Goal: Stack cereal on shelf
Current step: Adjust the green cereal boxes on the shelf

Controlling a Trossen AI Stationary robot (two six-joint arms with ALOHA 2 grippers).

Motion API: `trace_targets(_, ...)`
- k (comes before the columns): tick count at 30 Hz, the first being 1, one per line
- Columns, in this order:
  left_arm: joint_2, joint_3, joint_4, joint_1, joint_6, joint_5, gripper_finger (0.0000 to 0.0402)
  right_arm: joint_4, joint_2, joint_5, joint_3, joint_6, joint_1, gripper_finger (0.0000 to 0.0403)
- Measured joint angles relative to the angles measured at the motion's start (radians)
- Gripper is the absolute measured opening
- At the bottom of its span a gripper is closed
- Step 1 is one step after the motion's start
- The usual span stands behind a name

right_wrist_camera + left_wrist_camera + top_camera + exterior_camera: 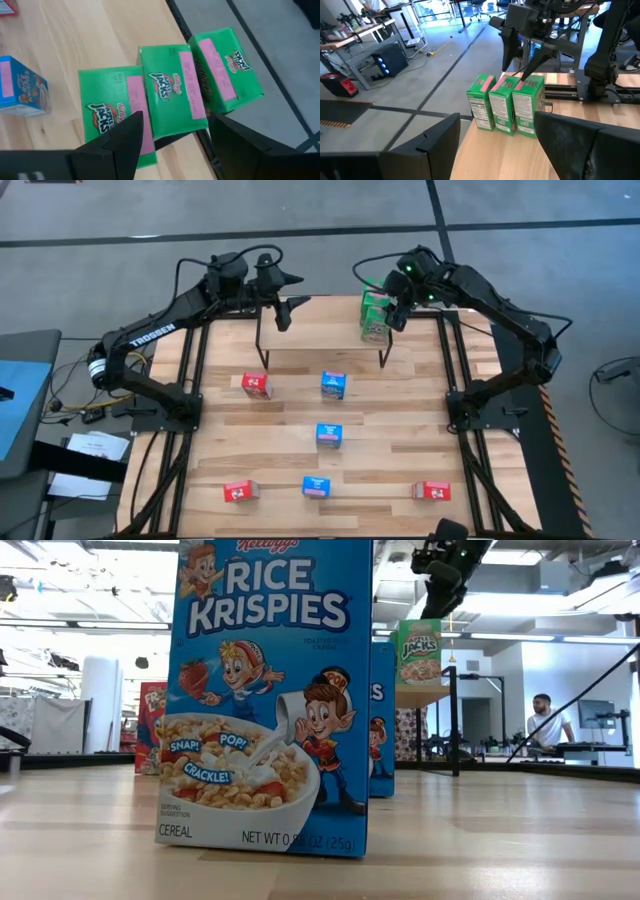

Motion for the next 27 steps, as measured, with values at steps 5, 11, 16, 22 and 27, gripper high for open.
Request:
trace_targets(5, 0.0, 0.0, 0.0, 0.0, 0.0, 0.0, 0.0242, 0.005, 0.0, 0.002, 0.0, 0.01, 0.0, 0.025)
trace_targets(11, 0.0, 0.0, -0.006, 0.0, -0.001, 0.0, 0.0242, 0.016, 0.0, 0.002, 0.0, 0.01, 0.002, 0.025)
trace_targets(16, 0.0, 0.0, -0.005, 0.0, -0.001, -0.001, 0.0242, 0.049, 0.0, 0.003, 0.0, 0.038, 0.017, 0.025)
trace_targets(22, 0.0, 0.0, -0.005, 0.0, 0.0, -0.028, 0.0242, 0.079, 0.0, 0.003, 0.0, 0.055, 0.063, 0.025)
trace_targets(27, 0.001, 0.0, -0.005, 0.0, 0.0, -0.031, 0.0242, 0.08, 0.0, 0.002, 0.0, 0.034, 0.134, 0.025)
